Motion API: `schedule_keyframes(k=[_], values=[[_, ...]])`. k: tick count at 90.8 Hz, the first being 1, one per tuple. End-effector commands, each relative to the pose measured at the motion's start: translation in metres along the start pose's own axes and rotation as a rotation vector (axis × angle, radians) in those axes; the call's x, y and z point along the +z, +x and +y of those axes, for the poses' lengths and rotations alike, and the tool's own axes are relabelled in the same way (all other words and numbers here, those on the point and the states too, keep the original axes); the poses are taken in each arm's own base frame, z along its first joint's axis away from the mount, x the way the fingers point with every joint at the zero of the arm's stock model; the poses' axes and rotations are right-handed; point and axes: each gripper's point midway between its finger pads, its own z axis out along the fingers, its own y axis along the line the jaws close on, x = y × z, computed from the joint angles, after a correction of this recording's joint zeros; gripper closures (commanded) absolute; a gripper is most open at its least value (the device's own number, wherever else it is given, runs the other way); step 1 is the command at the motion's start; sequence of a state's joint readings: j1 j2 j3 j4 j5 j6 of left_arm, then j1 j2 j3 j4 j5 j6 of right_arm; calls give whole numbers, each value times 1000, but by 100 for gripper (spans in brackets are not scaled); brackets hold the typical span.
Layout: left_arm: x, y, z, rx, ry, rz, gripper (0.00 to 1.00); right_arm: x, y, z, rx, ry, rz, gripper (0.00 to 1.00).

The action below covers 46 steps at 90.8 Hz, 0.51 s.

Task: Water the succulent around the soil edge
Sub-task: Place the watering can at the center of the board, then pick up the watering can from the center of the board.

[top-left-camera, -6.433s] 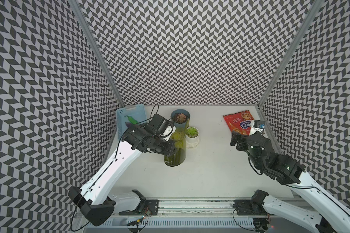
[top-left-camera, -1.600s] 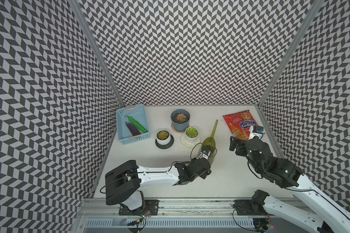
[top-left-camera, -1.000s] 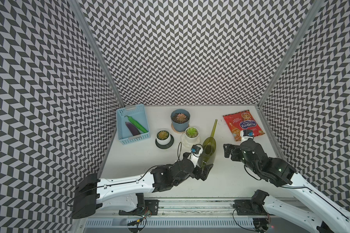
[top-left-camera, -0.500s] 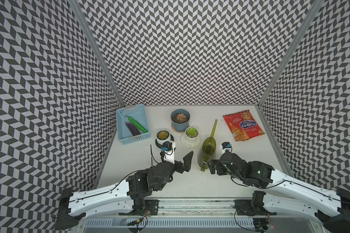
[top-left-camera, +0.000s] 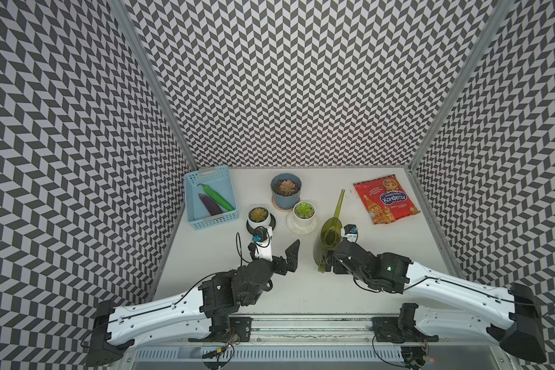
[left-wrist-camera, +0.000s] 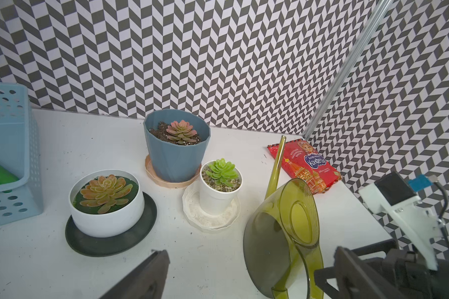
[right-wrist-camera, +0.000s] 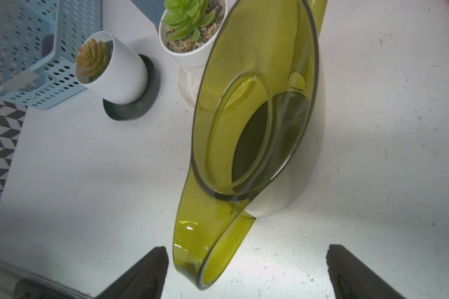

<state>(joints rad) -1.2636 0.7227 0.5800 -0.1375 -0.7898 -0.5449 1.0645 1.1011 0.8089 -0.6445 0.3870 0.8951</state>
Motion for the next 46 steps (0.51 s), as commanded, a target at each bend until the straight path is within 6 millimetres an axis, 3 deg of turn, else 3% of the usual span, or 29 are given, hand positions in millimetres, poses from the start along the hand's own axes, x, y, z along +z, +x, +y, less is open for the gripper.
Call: schedule_keyframes(k=[1, 27, 46], values=[[-2, 0, 5, -12, -14, -8, 0, -1, -16, 19, 12, -48, -54, 0], [-2, 2, 7, -4, -23, -10, 0, 14, -17, 34, -17, -61, -49, 0], [-2, 2, 9, -5, -26, -14, 0, 31, -9, 16, -36, 87, -17, 0]])
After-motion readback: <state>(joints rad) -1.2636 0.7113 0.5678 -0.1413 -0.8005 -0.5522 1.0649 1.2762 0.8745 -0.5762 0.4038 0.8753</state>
